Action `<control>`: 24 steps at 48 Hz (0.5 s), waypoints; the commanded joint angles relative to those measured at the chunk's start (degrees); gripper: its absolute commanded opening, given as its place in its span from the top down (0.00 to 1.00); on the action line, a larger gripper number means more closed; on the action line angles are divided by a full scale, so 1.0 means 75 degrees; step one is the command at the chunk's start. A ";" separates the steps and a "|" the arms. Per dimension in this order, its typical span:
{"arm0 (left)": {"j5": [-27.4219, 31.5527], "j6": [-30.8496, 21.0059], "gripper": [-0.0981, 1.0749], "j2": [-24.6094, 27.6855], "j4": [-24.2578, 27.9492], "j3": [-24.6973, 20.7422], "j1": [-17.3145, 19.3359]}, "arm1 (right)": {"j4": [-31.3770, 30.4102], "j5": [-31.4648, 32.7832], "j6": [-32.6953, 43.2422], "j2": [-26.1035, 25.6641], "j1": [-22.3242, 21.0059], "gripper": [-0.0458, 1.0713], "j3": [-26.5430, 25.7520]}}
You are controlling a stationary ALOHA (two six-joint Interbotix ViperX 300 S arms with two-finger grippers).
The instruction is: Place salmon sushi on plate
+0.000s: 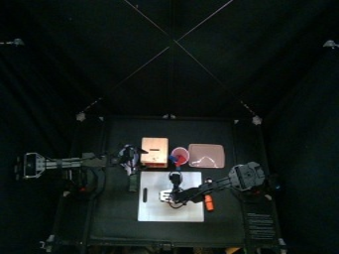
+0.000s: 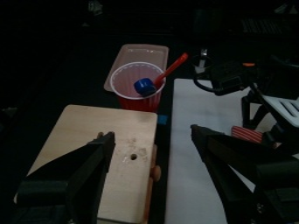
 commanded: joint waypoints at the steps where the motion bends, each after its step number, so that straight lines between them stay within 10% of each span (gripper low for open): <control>1: -0.0070 0.0000 0.06 0.0000 -0.0059 -0.0059 0.0000 | 0.0012 0.0199 -0.0047 -0.0164 -0.0012 0.13 -0.0223; 15: -0.0070 0.0000 0.06 0.0000 -0.0117 -0.0047 0.0000 | -0.0047 0.0340 -0.0141 -0.0223 0.0035 0.33 -0.0211; 24: -0.0082 0.0000 0.06 -0.0012 -0.0234 -0.0082 0.0000 | -0.0059 0.1230 -0.0738 -0.1781 0.0047 0.33 0.0621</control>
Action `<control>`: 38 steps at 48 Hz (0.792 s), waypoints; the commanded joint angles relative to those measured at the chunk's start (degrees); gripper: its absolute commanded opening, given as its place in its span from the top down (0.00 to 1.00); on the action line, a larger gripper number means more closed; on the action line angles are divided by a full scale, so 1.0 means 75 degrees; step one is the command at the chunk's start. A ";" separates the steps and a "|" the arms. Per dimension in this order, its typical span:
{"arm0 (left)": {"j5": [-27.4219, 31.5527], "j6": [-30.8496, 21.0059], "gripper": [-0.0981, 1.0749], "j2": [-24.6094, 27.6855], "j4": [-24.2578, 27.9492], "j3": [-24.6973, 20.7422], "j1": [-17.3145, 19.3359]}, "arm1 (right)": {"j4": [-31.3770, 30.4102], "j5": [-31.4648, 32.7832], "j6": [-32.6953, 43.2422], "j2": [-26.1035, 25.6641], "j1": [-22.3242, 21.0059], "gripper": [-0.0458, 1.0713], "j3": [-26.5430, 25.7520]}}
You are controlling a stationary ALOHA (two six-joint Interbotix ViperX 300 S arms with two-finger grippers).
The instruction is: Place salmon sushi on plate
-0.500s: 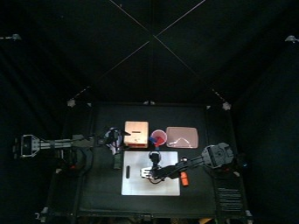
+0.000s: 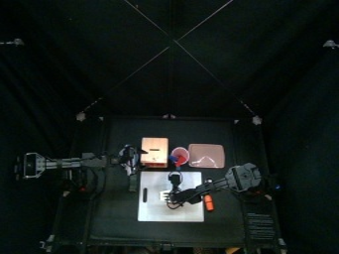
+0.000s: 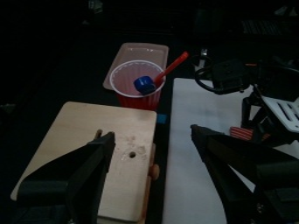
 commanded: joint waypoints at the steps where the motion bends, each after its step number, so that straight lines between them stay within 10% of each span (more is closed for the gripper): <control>1: -0.0070 0.0000 0.06 -0.0012 -0.0094 -0.0141 0.0000 | 0.0012 0.0410 -0.0176 -0.1137 0.0012 0.33 0.0363; 8: -0.0070 0.0012 0.06 -0.0012 -0.0141 -0.0199 -0.0012 | 0.0023 0.0645 -0.0598 -0.2672 -0.0258 0.33 0.1758; 18: -0.0070 0.0023 0.06 0.0059 -0.0117 -0.0305 0.0047 | 0.0258 0.0164 -0.2648 -0.4477 -0.2602 0.33 0.3668; 30: -0.0012 0.0000 0.06 0.0164 -0.0340 -0.0246 0.0270 | 0.1113 -0.1711 -0.6035 -0.4160 -0.5895 0.33 0.4676; 38: -0.0012 0.0012 0.06 0.0164 -0.0645 -0.0246 0.0246 | 0.1184 -0.2414 -0.7055 -0.3246 -0.6715 0.33 0.4559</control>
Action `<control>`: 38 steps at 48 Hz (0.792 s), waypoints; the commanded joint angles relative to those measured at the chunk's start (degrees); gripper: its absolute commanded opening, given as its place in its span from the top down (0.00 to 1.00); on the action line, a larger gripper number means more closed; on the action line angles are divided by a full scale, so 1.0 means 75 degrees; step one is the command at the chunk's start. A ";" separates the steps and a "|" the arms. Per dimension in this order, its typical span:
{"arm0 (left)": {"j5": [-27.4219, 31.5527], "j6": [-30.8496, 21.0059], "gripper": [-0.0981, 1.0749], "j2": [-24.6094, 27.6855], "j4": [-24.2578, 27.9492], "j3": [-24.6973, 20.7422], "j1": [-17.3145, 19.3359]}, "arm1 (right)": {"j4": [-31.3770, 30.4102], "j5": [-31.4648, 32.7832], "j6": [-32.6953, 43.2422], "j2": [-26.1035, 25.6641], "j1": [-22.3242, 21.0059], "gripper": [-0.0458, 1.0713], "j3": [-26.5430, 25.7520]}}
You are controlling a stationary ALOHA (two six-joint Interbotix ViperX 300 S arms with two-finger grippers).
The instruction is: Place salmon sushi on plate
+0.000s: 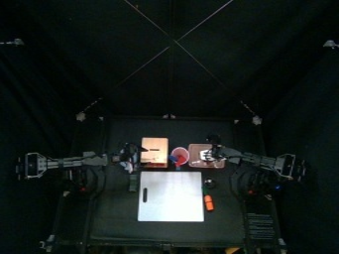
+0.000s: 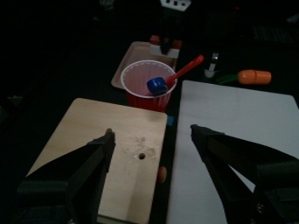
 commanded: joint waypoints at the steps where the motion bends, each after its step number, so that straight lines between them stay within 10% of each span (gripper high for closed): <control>1: -0.0023 0.0012 0.06 0.0000 -0.0047 -0.0141 0.0000 | -0.0035 -0.0176 -0.0223 0.0270 -0.0281 0.33 -0.0211; 23: 0.0164 0.0000 0.06 0.0000 0.0012 -0.0059 0.0059 | 0.0012 -0.0281 -0.0457 0.0609 -0.0316 0.06 -0.0398; 38: 0.0246 0.0000 0.06 0.0000 -0.0316 -0.0246 -0.0047 | -0.0434 -0.0176 -0.0844 -0.1664 0.1277 0.07 -0.0527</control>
